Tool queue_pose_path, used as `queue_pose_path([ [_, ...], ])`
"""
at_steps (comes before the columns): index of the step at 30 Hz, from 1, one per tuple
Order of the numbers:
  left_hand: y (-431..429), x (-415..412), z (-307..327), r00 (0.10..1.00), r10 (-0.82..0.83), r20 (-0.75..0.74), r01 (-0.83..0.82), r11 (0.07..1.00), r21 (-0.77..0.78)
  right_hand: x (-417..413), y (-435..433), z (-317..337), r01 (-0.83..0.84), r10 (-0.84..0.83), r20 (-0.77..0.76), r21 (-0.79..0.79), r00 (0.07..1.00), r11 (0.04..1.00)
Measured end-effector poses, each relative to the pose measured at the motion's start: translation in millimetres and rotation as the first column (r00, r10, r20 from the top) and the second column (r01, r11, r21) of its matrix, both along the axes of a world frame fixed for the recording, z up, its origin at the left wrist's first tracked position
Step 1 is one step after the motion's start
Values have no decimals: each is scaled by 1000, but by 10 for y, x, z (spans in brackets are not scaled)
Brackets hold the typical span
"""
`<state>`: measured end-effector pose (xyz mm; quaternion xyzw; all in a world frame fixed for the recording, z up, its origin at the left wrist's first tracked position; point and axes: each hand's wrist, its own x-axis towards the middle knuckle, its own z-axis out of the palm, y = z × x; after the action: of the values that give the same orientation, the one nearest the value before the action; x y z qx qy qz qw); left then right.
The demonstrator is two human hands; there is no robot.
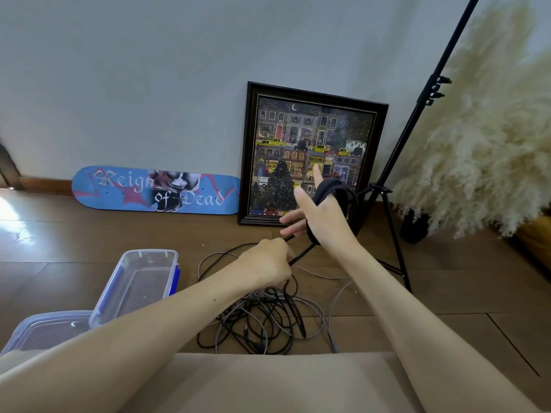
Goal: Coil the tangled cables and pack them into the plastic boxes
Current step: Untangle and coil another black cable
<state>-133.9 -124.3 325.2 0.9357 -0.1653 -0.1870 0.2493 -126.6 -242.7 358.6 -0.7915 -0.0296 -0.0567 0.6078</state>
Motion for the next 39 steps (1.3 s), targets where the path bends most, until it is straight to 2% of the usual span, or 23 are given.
queue_pose_path([
  [3,3,-11,98,994,-73,83,71,997,21,17,10,-74,70,-65,27,-302,998,951],
  [6,-5,6,175,991,-80,108,79,997,14,22,57,-133,121,-83,88,-655,993,746],
  [9,39,11,218,987,-122,109,118,992,38,4,84,-155,74,-74,36,-790,997,608],
  [11,93,-10,242,931,-250,266,210,963,170,-23,76,-144,7,-89,-57,-806,994,591],
  [13,130,-35,239,787,-420,452,262,890,372,-66,88,-112,-60,-126,-167,-799,978,598],
  [15,134,-50,230,699,-506,505,266,840,474,-48,69,-130,-142,-125,-273,-778,954,612],
  [18,148,-24,250,651,-537,536,235,815,530,-12,10,-157,-180,-91,-319,-723,943,667],
  [21,251,77,258,660,-525,538,163,799,580,9,-53,-159,-185,-49,-313,-672,948,717],
  [25,322,111,218,672,-488,557,91,801,592,35,-55,-149,-255,-41,-438,-594,898,763],
  [29,275,110,189,652,-432,622,-22,810,586,34,-67,-91,-326,68,-540,-399,839,857],
  [33,252,153,189,603,-344,720,-88,868,489,17,-121,-45,-471,239,-638,-221,732,854],
  [36,277,193,162,576,-320,752,-74,896,438,-9,-145,-30,-550,343,-704,-81,622,831],
  [37,296,208,128,544,-333,770,-52,903,427,-23,-141,-12,-572,387,-717,-21,580,820],
  [39,339,265,79,400,-367,840,-8,915,404,-42,-125,26,-611,463,-728,77,505,788],
])
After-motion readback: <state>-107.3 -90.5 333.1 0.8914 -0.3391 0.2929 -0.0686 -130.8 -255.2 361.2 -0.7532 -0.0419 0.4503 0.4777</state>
